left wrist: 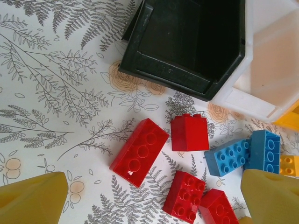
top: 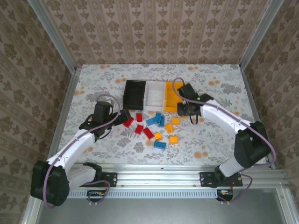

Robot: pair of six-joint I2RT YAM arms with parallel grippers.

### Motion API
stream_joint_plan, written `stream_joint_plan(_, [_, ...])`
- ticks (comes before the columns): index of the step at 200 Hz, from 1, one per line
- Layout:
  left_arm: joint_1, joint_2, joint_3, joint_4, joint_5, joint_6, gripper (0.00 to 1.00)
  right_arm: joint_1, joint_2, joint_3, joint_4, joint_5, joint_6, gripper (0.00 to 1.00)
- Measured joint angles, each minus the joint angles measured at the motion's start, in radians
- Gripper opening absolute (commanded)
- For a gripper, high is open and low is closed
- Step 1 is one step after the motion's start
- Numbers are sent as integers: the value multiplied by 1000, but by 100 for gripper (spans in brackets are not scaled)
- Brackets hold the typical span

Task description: Sort the legos into containers by color

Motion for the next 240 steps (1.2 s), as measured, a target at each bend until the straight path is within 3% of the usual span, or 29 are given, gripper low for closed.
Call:
stream_joint_plan(33, [-1,0,8,-4,11,0,98,-1,272,333,24,47,-43,26])
stream_joint_plan(65, [-1,-35,9,-18,13,0,100,-13,481,452,21,64,-65,30])
stream_joint_plan(136, [-1,-90,9,-27,13,0,100,-39,529,467,-2,66,-66,49])
stream_joint_plan(184, [-1,-90,9,-27,15,-1,100,-24,409,378,4,60,-64,49])
stream_joint_plan(211, [-1,-90,-3,-6,32,-20,100,29,169,137,25,56,-33,53])
stream_joint_plan(240, [-42,-61,-50,54,64,-56,99,124,-63,-136,34,26,34,66])
